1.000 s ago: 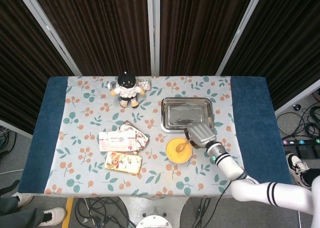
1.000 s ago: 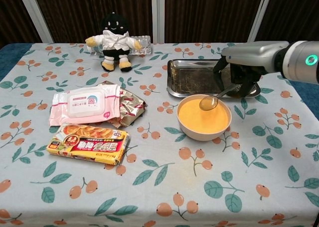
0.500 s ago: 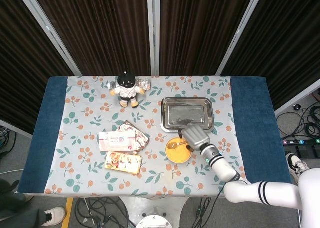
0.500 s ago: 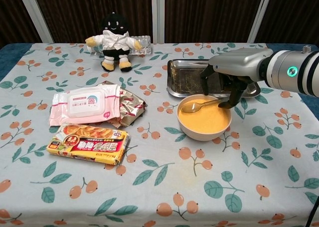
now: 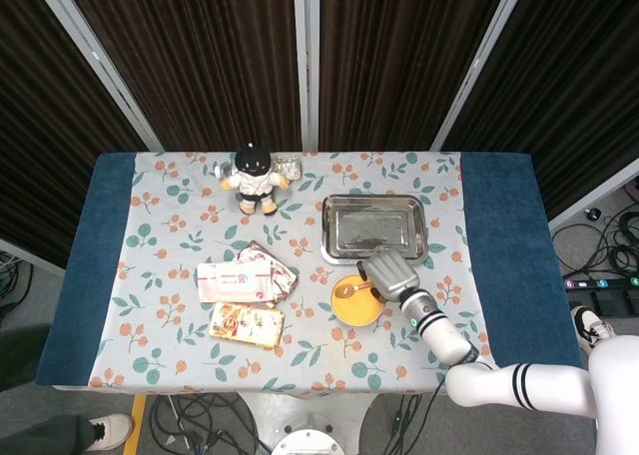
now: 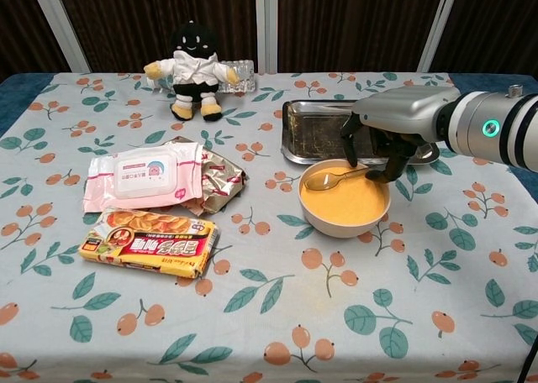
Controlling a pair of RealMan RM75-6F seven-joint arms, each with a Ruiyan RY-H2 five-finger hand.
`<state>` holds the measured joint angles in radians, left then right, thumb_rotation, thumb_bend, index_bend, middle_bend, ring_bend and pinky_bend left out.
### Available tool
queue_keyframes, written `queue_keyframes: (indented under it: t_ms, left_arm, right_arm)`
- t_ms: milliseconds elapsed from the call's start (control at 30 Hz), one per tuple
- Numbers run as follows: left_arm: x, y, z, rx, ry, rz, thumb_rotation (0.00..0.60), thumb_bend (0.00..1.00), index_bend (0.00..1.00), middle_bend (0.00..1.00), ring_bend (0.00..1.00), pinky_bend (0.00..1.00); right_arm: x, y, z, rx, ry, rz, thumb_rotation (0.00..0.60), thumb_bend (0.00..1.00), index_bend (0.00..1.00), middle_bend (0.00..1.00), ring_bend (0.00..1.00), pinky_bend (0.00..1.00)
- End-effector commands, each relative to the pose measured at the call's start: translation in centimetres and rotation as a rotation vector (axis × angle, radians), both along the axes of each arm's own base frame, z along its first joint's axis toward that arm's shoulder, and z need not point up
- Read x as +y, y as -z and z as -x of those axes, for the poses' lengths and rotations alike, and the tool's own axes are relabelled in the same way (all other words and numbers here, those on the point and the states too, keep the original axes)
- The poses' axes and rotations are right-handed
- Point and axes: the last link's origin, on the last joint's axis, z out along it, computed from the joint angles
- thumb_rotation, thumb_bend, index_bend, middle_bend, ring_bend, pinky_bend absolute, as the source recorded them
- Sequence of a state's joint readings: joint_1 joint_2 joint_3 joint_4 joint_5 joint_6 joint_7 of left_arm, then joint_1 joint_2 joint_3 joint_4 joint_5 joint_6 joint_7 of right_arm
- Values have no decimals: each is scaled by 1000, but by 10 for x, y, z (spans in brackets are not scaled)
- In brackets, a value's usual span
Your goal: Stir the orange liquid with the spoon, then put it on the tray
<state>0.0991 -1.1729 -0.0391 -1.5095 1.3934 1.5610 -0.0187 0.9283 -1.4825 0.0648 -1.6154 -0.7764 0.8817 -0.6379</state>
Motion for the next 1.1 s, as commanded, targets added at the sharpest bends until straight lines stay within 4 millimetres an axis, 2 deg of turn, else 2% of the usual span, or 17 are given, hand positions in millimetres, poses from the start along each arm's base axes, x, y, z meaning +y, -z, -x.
queue_keyframes:
  t_ms: [33, 1100]
  left_arm:
    - [0, 0, 0, 0, -1, 0, 600, 66, 234, 122, 102, 114]
    - [-3, 2, 6, -10, -16, -4, 600, 65, 234, 122, 102, 114]
  right_arm:
    - [0, 1, 0, 1, 0, 0, 600, 304, 482, 1000, 1000, 1000]
    - [1, 10, -4, 40, -27, 5, 600, 333, 550, 1000, 1000, 1000]
